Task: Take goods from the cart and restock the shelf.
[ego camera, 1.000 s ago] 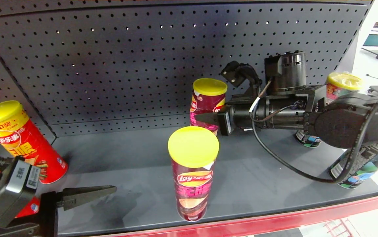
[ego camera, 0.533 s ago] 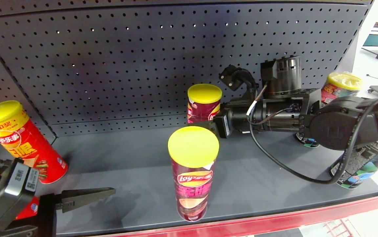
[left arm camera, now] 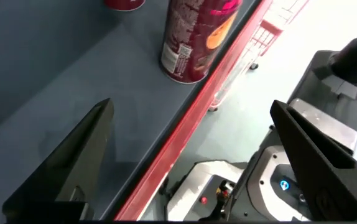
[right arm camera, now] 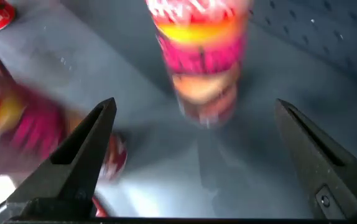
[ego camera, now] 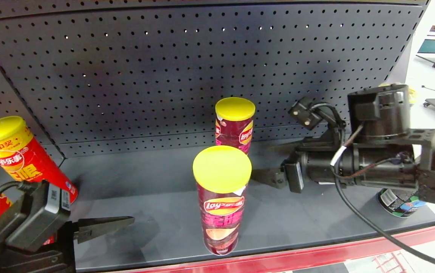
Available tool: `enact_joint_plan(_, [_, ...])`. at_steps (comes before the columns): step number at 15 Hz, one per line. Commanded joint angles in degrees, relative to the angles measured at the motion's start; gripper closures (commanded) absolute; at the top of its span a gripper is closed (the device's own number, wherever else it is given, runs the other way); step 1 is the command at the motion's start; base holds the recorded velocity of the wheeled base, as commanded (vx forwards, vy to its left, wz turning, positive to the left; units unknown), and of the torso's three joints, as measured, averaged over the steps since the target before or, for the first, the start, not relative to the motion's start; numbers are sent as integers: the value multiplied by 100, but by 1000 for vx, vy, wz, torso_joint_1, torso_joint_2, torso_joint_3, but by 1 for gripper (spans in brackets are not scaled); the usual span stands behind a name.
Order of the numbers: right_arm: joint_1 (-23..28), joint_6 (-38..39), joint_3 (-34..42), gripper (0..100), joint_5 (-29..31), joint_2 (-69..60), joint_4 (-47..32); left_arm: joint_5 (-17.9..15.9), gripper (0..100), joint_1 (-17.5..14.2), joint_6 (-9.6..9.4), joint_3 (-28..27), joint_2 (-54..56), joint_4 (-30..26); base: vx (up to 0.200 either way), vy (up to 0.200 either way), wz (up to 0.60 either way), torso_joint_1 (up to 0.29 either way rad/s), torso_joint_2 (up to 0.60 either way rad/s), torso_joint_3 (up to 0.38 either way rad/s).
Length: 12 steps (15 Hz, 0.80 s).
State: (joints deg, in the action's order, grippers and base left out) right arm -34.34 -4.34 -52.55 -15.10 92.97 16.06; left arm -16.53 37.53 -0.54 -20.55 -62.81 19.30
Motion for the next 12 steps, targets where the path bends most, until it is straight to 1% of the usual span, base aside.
enact_joint_plan(1, [94,56,914,0,183,-1035,337,62,0,-1,-8,-72,-496,13,0,0,0,0,0,0])
enact_joint_plan(2, [147,56,1142,0,236,-1272,460,71,0,-18,1,-124,-663,13,0,0,0,0,0,0])
enact_joint_plan(3, [209,47,1379,0,245,-1597,521,80,0,-132,1,-186,-856,13,0,0,0,0,0,0])
enact_joint_plan(4, [270,47,1669,0,254,-2081,521,62,0,-273,-43,-186,-1120,30,0,0,0,0,0,0])
enact_joint_plan(5, [279,38,1863,0,254,-2397,521,62,0,-273,-43,-195,-1260,30,0,0,0,0,0,0])
enact_joint_plan(7, [296,38,2039,0,271,-2881,513,62,0,-282,-43,-221,-1471,48,0,0,0,0,0,0])
enact_joint_plan(8, [384,38,2100,0,271,-3179,478,62,0,-352,-43,-291,-1621,48,0,0,0,0,0,0])
enact_joint_plan(9, [463,38,2144,0,271,-3399,469,71,0,-414,-61,-397,-1814,57,0,0,0,0,0,0])
enact_joint_plan(11, [525,47,2179,0,271,-3610,451,115,0,-405,-61,-617,-2060,57,0,0,0,0,0,0])
enact_joint_plan(12, [639,47,2179,0,271,-3672,434,168,0,-387,-61,-731,-2236,57,0,0,0,0,0,0])
